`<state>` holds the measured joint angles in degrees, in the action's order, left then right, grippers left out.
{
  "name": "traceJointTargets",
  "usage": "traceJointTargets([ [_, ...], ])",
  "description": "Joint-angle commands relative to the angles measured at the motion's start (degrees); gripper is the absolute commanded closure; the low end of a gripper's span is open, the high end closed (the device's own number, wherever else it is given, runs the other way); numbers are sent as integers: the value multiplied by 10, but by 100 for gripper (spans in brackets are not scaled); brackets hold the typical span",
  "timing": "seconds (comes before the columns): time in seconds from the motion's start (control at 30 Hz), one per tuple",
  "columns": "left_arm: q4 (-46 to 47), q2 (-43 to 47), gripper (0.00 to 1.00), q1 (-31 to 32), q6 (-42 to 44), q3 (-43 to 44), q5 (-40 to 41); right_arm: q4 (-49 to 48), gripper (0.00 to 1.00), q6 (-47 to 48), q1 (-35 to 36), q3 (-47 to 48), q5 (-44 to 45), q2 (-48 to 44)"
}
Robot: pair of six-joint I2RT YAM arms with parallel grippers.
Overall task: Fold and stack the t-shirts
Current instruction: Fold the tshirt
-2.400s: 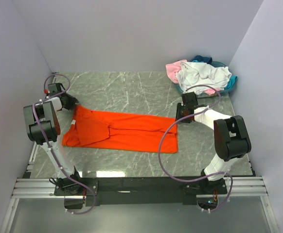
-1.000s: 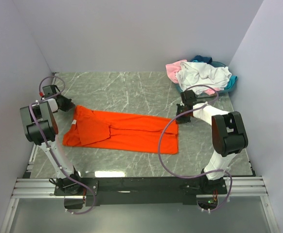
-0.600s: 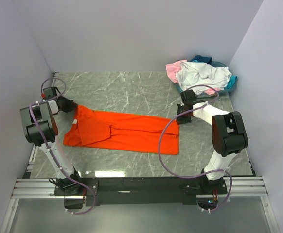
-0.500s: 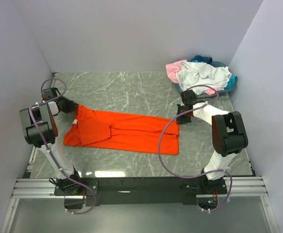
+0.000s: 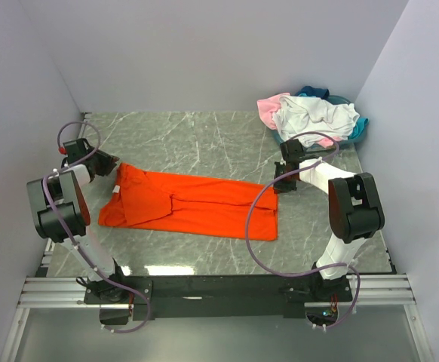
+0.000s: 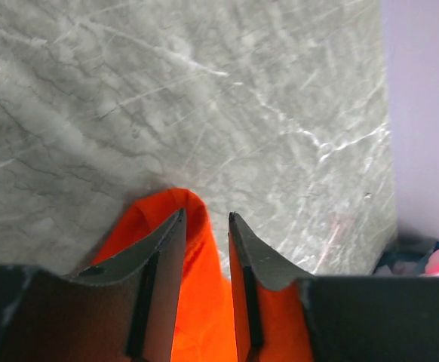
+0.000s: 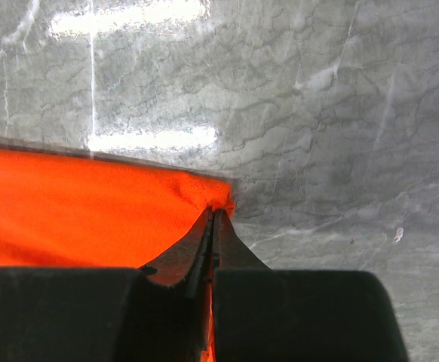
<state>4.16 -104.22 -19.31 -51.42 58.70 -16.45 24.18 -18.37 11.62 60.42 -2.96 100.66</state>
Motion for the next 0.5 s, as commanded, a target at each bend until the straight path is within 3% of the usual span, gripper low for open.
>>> traceJointTargets([
  [0.0,43,35,65,1,-10,-11,16,15,100,3,-3,16,-4,9],
  [0.47,3,-41,60,16,12,39,-12,15,100,4,-4,15,-8,9],
])
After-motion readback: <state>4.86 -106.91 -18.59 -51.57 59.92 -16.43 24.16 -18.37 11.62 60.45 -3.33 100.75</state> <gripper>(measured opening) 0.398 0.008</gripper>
